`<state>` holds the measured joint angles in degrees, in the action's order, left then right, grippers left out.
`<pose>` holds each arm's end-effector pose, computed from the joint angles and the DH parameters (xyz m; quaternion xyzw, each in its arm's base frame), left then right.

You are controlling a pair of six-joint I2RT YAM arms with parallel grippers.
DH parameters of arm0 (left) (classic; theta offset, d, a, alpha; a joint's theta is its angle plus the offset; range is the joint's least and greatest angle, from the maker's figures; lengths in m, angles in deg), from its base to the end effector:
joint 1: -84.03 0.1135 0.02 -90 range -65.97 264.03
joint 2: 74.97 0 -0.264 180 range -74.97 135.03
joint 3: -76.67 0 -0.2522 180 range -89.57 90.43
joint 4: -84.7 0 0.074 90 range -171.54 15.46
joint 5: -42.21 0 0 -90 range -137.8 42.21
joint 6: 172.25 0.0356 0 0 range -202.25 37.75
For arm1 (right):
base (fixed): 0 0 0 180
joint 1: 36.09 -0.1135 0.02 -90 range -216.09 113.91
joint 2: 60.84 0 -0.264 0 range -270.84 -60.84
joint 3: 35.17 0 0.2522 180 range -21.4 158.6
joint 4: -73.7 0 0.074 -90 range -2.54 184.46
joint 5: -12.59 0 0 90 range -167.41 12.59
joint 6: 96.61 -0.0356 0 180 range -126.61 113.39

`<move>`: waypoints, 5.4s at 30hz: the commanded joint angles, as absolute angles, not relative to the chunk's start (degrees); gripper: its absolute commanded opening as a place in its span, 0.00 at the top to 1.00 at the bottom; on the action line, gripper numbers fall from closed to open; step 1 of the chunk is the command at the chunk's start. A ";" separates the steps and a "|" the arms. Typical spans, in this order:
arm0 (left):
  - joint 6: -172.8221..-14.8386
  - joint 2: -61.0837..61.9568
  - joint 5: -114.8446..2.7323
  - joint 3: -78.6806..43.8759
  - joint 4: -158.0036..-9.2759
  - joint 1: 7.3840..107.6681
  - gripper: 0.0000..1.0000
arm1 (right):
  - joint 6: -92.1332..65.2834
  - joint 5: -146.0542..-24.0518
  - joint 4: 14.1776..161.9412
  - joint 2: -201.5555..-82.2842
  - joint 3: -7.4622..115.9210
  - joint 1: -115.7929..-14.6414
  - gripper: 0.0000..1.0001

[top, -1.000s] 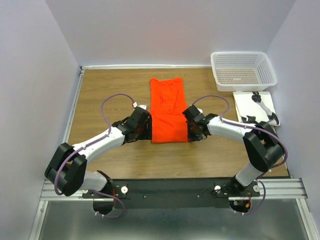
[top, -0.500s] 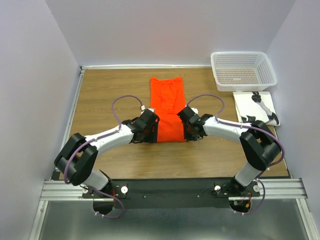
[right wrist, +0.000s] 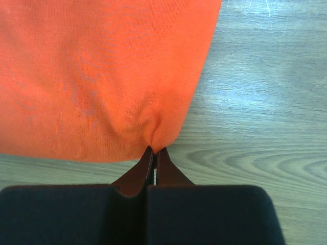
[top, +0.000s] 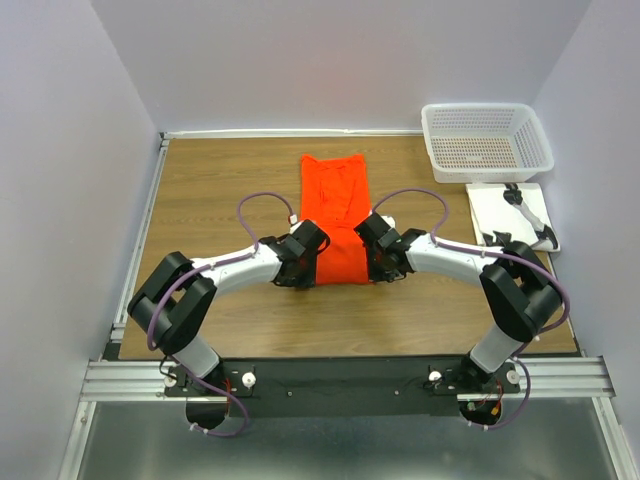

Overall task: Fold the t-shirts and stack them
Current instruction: Fold the tshirt

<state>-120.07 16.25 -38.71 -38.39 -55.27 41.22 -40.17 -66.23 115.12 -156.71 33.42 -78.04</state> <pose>0.2207 -0.1968 0.1658 0.0262 0.9754 -0.0733 0.2061 0.2357 0.2026 0.1590 -0.0536 0.9768 0.0369 0.2040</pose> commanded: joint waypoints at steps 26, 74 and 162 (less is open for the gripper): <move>-122.07 20.74 -35.58 -35.87 -54.03 40.34 0.56 | -38.95 -67.66 118.22 -161.74 28.60 -79.07 0.99; -111.43 -0.44 -51.57 -22.78 -29.94 47.81 1.00 | -32.01 -80.66 159.80 -154.61 67.45 -78.20 1.00; -109.23 21.99 -48.93 -27.32 -85.14 64.16 0.12 | -19.62 -89.80 110.59 -169.56 63.06 -54.64 0.37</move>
<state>-108.32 27.48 -49.79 -22.18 -82.86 64.04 -23.28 -88.85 114.27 -171.97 66.08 -55.14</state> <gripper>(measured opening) 0.878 0.605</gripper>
